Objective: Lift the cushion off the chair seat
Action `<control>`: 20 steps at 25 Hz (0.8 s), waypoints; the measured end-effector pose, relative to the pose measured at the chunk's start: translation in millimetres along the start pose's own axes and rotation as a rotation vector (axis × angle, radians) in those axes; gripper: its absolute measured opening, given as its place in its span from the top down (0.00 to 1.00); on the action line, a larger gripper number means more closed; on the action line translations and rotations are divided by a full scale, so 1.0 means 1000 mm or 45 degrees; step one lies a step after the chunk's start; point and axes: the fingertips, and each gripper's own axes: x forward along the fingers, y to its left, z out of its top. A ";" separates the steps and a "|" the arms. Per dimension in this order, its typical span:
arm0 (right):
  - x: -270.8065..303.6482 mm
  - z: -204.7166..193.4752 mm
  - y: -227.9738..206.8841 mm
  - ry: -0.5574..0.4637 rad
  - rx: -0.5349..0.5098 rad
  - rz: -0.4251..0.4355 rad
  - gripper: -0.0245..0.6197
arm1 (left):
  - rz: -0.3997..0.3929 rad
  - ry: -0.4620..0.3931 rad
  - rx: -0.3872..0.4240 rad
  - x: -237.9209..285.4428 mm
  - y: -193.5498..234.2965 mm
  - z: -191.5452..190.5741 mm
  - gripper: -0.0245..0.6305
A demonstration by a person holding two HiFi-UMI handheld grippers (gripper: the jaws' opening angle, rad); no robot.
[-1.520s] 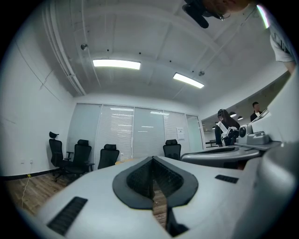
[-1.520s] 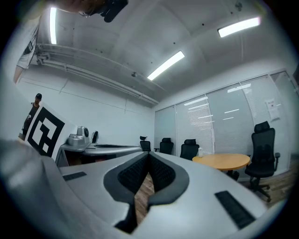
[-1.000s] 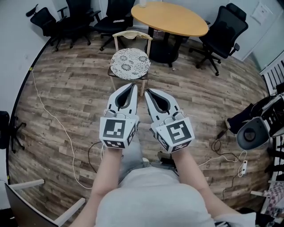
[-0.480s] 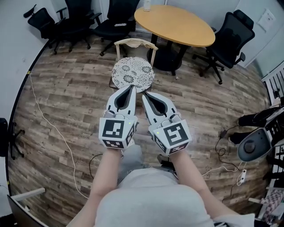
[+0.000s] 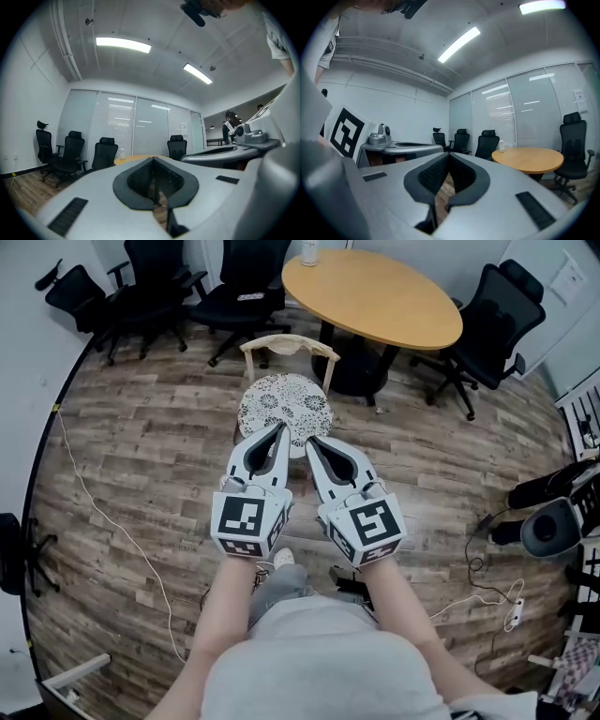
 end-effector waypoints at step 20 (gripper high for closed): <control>0.101 -0.024 -0.074 0.066 0.011 0.018 0.92 | 0.041 0.102 -0.039 0.091 0.077 -0.042 0.96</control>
